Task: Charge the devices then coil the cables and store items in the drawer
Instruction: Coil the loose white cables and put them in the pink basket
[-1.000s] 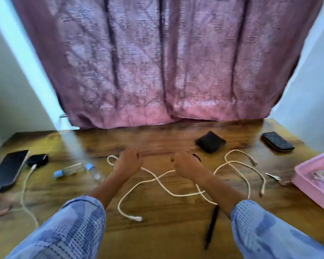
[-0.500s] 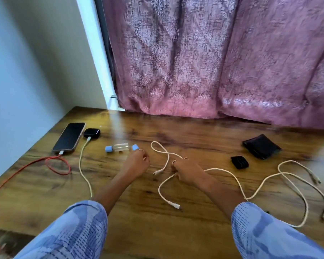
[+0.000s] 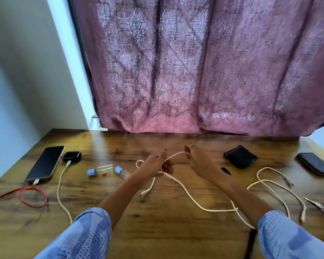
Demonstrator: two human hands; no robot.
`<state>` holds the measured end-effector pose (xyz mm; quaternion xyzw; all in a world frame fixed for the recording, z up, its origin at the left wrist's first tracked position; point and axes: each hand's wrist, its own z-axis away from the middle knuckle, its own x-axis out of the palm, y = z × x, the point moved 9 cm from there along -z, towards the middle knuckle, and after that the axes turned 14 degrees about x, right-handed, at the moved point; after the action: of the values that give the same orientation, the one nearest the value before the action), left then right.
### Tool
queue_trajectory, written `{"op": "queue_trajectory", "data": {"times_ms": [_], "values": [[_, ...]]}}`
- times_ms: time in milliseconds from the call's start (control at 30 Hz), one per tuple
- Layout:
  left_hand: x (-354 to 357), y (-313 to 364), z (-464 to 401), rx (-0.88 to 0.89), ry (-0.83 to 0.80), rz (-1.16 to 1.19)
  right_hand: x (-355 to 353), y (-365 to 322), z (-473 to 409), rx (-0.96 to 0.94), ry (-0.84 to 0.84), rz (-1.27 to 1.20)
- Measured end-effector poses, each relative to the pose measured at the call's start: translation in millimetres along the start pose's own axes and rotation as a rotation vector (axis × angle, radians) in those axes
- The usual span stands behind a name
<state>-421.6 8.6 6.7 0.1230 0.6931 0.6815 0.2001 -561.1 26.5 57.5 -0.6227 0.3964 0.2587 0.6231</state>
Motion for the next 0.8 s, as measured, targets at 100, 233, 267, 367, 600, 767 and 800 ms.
{"op": "queue_trajectory", "data": {"times_ms": [100, 233, 267, 367, 600, 767, 800], "values": [[23, 25, -8, 0.035, -0.035, 0.228, -41, 10, 0, 0.009, 0.110, -0.070], [68, 69, -16, 0.037, -0.207, 0.592, -84, 30, 4, 0.020, 0.260, -0.193], [80, 80, -17, 0.048, -0.260, 0.657, -94, 35, 5, 0.036, 0.298, -0.259], [109, 114, -17, 0.133, -0.415, 0.755, -116, 45, 7, 0.091, 0.384, -0.386], [150, 199, -54, 0.349, -0.403, 0.924, -134, 43, 15, 0.075, 0.277, -0.235], [145, 238, -85, 0.537, -0.112, 0.914, -163, 38, 23, -0.026, 0.236, -0.100], [141, 243, -90, 0.584, -0.043, 0.870, -169, 39, 22, -0.037, 0.223, -0.074]]}}
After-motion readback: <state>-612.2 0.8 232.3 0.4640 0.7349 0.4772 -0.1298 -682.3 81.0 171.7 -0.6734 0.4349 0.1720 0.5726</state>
